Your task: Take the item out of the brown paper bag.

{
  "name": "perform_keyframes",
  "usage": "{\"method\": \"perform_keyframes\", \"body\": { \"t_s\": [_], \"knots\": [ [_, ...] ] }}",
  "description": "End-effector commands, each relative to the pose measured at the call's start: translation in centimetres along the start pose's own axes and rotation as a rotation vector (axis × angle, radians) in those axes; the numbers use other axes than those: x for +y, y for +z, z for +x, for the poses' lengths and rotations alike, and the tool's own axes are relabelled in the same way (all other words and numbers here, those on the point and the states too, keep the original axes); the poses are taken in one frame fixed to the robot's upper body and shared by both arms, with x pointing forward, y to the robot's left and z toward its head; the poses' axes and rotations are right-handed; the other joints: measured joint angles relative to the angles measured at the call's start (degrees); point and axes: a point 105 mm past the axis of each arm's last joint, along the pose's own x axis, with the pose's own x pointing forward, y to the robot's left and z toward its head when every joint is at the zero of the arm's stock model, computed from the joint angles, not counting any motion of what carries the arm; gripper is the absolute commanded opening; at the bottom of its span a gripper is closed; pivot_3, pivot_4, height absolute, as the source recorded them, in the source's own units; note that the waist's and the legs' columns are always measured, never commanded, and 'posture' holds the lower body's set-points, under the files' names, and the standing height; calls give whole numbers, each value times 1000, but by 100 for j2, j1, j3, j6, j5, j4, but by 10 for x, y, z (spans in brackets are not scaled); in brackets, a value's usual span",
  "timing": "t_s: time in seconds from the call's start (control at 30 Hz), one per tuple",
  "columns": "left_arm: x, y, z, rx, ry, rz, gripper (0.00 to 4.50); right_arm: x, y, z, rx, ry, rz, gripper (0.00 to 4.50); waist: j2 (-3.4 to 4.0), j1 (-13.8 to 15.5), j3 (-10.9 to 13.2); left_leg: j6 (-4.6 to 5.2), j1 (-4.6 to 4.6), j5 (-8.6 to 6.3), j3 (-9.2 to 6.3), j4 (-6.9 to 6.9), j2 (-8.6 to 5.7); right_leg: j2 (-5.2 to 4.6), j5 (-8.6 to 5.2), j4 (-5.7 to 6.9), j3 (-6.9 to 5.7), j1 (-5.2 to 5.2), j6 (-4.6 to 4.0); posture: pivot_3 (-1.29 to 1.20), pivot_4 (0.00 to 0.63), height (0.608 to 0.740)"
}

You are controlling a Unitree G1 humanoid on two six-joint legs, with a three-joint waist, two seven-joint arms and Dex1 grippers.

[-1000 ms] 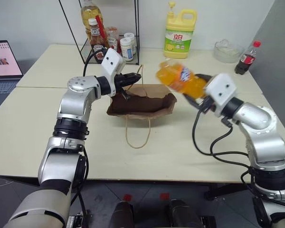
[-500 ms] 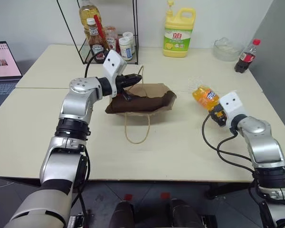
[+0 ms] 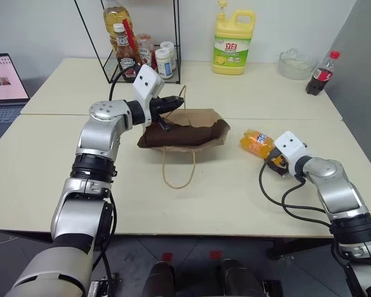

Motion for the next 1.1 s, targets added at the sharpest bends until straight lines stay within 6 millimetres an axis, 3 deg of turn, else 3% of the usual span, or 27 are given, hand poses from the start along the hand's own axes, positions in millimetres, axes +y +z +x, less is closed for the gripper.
{"method": "perform_keyframes", "body": {
  "t_s": [0.03,0.2,0.37,0.47,0.6,0.87,0.9,1.1],
  "knots": [
    [3,15,-5,-32,16,55,0,-7,11,-4,-44,-9,-2,4492,0,0,0,0,0,0,0,0,0,0,0,0,0,0,0,0,150,740],
    [4,15,-7,-31,19,56,0,-5,25,-14,-104,9,-6,4492,0,0,0,0,0,0,0,0,0,0,0,0,0,0,0,0,150,740],
    [6,15,-8,-28,21,55,0,-5,53,-31,-218,-1,6,4492,0,4,0,-1,-1,0,-1,1,0,0,0,1,-1,0,0,0,150,740],
    [6,16,-9,-31,14,44,627,-7,67,-39,-278,-22,31,4500,0,6,0,-1,-1,0,-1,0,0,0,0,1,-1,1,0,0,150,740],
    [9,19,-9,-37,15,47,1818,-12,77,-43,-351,-61,82,4500,0,6,0,-1,0,0,-2,1,0,0,0,1,-1,1,0,0,150,740],
    [55,26,-18,5,230,115,4290,-14,76,-40,-368,-99,109,4500,0,5,0,1,-2,-1,-2,2,0,0,0,0,-2,1,0,0,150,740],
    [60,27,-20,11,251,122,4483,-14,76,-39,-367,-100,109,4500,0,5,0,1,-1,-1,-2,2,0,0,0,0,-2,1,0,0,150,740],
    [72,39,-34,-3,285,130,4483,-10,75,-38,-375,-93,116,4500,0,1,0,1,-1,0,-2,1,0,0,0,1,-2,0,0,0,150,740]
  ]
}}
